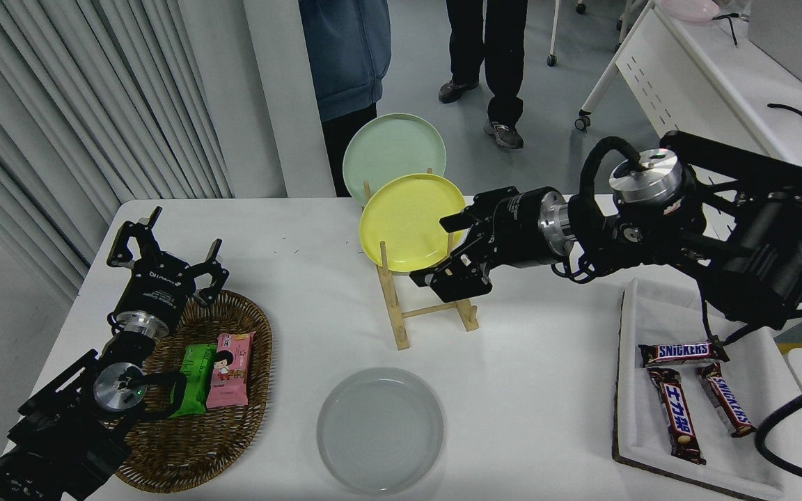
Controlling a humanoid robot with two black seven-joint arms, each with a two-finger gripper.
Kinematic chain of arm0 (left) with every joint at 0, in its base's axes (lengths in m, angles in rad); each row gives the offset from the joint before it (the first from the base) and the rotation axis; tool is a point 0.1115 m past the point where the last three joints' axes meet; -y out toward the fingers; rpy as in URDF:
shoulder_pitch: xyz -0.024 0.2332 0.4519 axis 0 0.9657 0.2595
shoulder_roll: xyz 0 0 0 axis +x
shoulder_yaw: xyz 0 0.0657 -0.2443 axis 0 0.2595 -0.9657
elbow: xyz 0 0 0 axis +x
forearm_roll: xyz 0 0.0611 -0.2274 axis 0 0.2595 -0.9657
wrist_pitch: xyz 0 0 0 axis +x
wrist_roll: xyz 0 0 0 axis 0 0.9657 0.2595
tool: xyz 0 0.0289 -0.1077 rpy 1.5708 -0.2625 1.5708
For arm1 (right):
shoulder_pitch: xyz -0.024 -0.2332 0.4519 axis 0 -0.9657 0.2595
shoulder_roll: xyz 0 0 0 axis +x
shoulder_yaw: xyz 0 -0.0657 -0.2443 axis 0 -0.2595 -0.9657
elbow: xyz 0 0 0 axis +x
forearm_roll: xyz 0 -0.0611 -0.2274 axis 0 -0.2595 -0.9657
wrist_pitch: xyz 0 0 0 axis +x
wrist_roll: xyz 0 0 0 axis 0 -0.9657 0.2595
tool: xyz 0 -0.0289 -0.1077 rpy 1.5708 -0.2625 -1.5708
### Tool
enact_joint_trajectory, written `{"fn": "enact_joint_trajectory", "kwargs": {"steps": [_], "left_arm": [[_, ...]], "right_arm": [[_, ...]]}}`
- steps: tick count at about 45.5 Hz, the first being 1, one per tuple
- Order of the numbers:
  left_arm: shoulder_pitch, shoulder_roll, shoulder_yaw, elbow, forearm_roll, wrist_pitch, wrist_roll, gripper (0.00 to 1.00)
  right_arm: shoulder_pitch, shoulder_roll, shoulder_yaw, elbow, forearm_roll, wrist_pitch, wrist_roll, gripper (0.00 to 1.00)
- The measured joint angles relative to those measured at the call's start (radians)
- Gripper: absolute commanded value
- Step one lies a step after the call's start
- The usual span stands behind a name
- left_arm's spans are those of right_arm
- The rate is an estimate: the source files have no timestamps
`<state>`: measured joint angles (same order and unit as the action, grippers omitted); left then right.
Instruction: Place the plate on the table
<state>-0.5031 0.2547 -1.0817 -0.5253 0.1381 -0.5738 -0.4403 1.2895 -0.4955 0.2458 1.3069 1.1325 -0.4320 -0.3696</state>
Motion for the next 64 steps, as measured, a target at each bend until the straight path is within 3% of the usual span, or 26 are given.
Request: {"fn": "enact_joint_trajectory", "kwargs": {"steps": [9, 20, 39, 48, 64], "left_arm": [[0.000, 0.000, 0.000, 0.000, 0.000, 0.000, 0.000, 1.00], [0.000, 0.000, 0.000, 0.000, 0.000, 0.000, 0.000, 1.00], [0.000, 0.000, 0.000, 0.000, 0.000, 0.000, 0.000, 1.00], [0.000, 0.000, 0.000, 0.000, 0.000, 0.000, 0.000, 1.00], [0.000, 0.000, 0.000, 0.000, 0.000, 0.000, 0.000, 1.00]], "right_arm": [[0.003, -0.031, 0.025, -0.024, -0.142, 0.229, 0.025, 1.00], [-0.019, -0.059, 0.043, -0.047, -0.231, 0.389, 0.056, 1.00], [-0.118, -0.044, 0.110, -0.189, -0.353, 0.437, 0.437, 1.00], [-0.195, -0.029, 0.180, -0.275, -0.423, 0.440, 0.502, 1.00], [-0.383, 0.062, 0.432, -0.474, -0.763, 0.451, 0.547, 1.00]]}}
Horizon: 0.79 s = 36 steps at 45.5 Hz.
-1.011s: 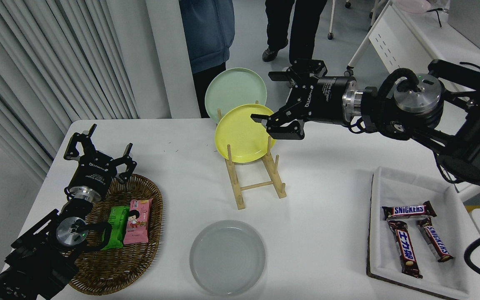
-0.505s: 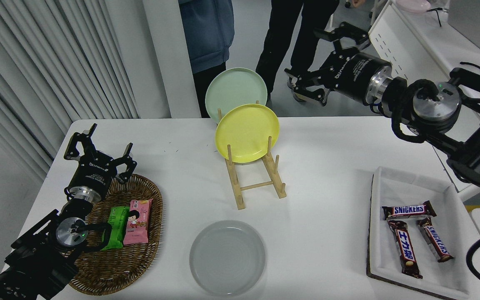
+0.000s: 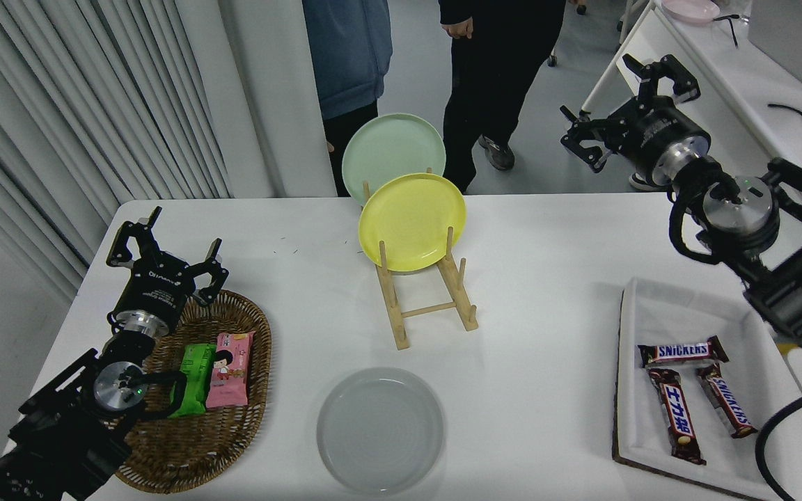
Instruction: Place the plate on the table
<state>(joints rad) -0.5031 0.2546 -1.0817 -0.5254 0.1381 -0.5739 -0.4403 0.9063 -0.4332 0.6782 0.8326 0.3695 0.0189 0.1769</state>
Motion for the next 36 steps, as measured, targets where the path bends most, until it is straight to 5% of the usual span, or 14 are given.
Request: {"fn": "enact_joint_trajectory", "kwargs": {"steps": [36], "left_arm": [[0.000, 0.000, 0.000, 0.000, 0.000, -0.001, 0.000, 1.00]], "right_arm": [[-0.259, 0.201, 0.350, -0.076, -0.447, 0.039, 0.045, 1.00]]}}
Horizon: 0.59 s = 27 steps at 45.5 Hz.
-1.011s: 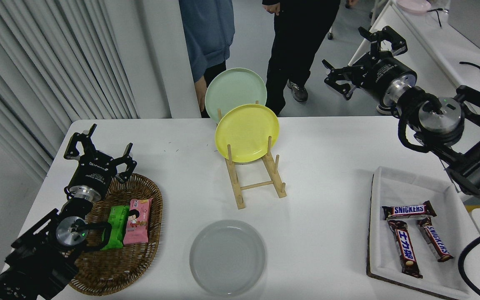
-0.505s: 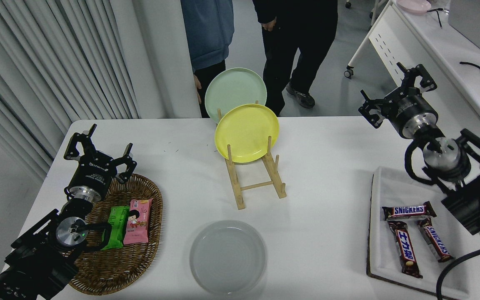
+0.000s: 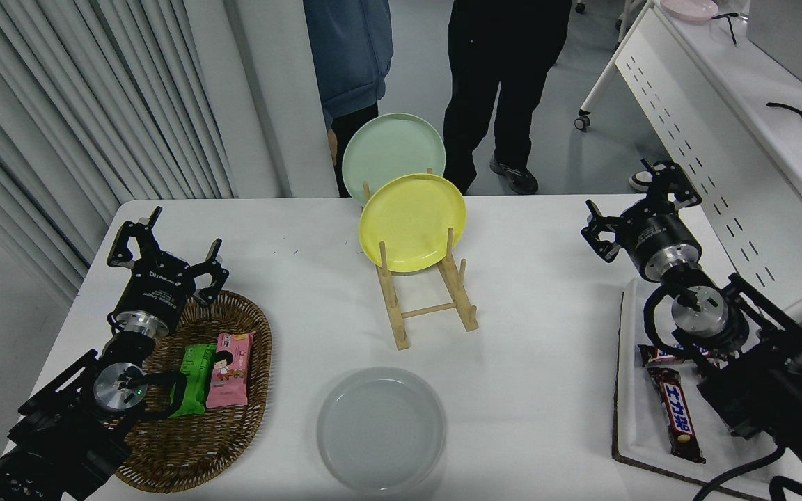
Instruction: Place the plate on the table
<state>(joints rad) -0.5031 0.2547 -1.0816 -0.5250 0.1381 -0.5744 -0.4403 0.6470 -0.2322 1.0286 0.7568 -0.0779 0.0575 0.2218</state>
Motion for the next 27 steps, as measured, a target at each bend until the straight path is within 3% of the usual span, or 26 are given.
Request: {"fn": "enact_joint_trajectory", "kwargs": {"steps": [27], "left_arm": [[0.000, 0.000, 0.000, 0.000, 0.000, 0.000, 0.000, 1.00]], "right_arm": [[-0.098, 0.090, 0.145, -0.008, -0.084, 0.074, 0.018, 1.00]]}}
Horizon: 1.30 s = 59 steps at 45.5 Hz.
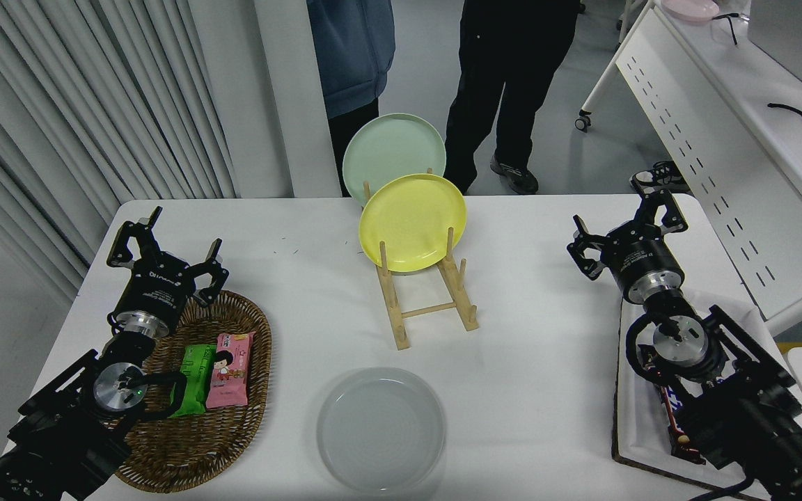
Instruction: Place the plate on the table
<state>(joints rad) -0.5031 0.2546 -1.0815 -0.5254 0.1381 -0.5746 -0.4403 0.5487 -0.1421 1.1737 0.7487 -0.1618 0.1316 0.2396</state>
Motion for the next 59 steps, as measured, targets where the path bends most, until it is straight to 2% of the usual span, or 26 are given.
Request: {"fn": "enact_joint_trajectory", "kwargs": {"steps": [28, 59], "left_arm": [[0.000, 0.000, 0.000, 0.000, 0.000, 0.000, 0.000, 1.00], [0.000, 0.000, 0.000, 0.000, 0.000, 0.001, 0.000, 1.00]], "right_arm": [[-0.008, 0.015, 0.009, -0.046, -0.003, 0.007, 0.014, 1.00], [0.011, 0.019, -0.111, -0.046, -0.002, 0.027, 0.015, 1.00]]}}
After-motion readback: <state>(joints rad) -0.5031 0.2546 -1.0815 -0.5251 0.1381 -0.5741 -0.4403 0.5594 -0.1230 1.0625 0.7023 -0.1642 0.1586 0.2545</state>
